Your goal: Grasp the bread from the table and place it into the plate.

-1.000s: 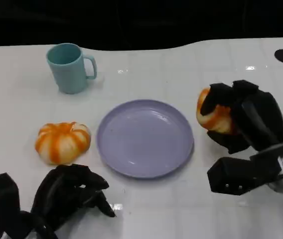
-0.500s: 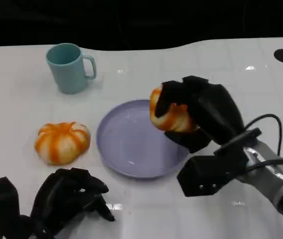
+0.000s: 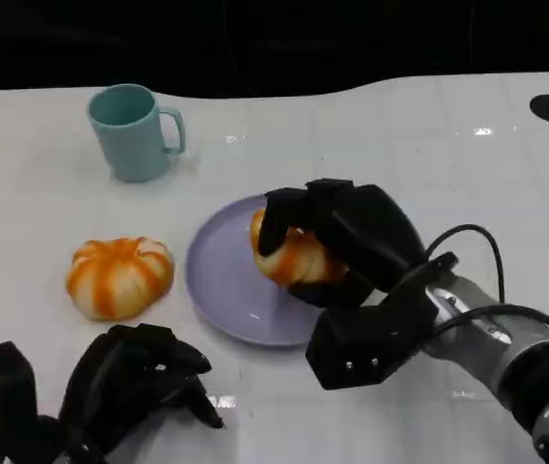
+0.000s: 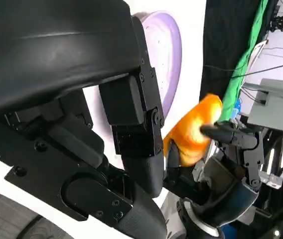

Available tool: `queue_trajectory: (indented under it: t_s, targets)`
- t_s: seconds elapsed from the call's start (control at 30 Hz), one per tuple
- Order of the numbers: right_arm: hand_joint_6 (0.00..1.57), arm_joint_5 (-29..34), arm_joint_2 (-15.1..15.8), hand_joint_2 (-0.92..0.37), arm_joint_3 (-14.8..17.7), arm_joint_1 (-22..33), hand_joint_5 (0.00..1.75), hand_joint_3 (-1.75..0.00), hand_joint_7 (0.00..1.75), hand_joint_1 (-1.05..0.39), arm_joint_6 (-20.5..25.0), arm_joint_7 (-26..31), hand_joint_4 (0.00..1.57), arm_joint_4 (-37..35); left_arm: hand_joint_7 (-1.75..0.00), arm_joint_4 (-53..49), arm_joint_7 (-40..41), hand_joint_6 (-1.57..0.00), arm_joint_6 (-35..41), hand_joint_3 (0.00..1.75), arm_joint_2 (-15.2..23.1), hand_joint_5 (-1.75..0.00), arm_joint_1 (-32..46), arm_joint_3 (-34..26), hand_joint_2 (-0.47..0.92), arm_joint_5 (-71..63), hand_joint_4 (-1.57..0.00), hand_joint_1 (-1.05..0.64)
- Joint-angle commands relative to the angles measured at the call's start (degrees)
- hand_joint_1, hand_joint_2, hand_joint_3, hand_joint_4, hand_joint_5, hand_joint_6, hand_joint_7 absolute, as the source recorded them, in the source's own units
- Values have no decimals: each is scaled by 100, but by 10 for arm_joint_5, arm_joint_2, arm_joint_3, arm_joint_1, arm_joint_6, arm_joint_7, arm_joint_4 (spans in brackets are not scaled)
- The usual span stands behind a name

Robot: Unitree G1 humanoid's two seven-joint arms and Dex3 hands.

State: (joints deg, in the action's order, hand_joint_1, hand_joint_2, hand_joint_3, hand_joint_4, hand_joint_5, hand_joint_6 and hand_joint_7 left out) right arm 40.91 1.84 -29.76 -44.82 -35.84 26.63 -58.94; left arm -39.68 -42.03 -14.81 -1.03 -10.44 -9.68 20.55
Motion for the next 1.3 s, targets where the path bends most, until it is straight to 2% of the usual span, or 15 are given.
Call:
queue_trajectory:
  t_s: [0.03, 0.1, 0.13, 0.17, 0.3, 0.37, 0.57, 0.77, 0.97, 1.17, 1.3]
  targets:
    - [70, -14, 1, -59, 3, -14, 104, -65, 47, -28, 12, -43, 62, -6, -21, 4, 4, -157, -4, 0, 8, -60, 5, -1, 71, -2, -157, -105]
    - [63, -13, 4, -73, 1, -14, 72, -45, 26, -36, 19, -63, 50, -3, -21, 4, 1, -157, -2, 0, 8, -60, 5, -1, 71, 0, -157, -105]
    - [59, -11, 6, -84, 0, -14, 58, -26, 16, -40, 21, -68, 45, -1, -21, 5, 0, -157, -1, 0, 8, -60, 5, -1, 71, 1, -157, -105]
    - [55, -8, 8, -88, -2, -14, 51, -20, 11, -43, 27, -78, 40, 1, -21, 5, 0, -157, -1, 0, 8, -60, 6, -1, 71, 1, -157, -105]
    - [32, -10, 13, -92, -3, -8, 34, -20, 1, -61, 51, -120, 10, 17, -21, 6, 5, -157, 0, 0, 8, -60, 6, 0, 71, -1, -157, -105]
    - [26, -17, 15, -92, 1, -1, 31, -21, 0, -65, 63, -143, 2, 30, -21, 5, 4, -157, 0, 0, 8, -60, 6, 0, 71, 0, -157, -105]
    - [18, -40, 23, -92, 12, 19, 17, -21, 0, -71, 80, -184, 0, 72, -20, 4, 2, -157, -1, 0, 8, -60, 6, -1, 71, 2, -157, -105]
    - [18, -57, 40, -92, 23, 45, 16, -21, 1, -74, 92, -216, 1, 128, -20, 1, 6, -157, -4, 0, 7, -59, 3, 1, 71, -1, -157, -105]
    - [22, -64, 62, -92, 37, 83, 24, -18, 3, -71, 81, -210, 9, 180, -20, 0, 5, -157, 0, 0, 6, -59, 1, -1, 71, 3, -157, -105]
    - [32, -67, 73, -92, 54, 113, 35, -7, 6, -60, 49, -167, 18, 201, -20, -7, 3, -157, -7, 0, 7, -59, -1, -1, 71, 0, -157, -105]
    - [45, -63, 89, -92, 69, 143, 46, -4, 11, -49, 6, -110, 30, 214, -20, -9, 4, -157, -9, 0, 6, -59, -3, -1, 72, -1, -157, -105]
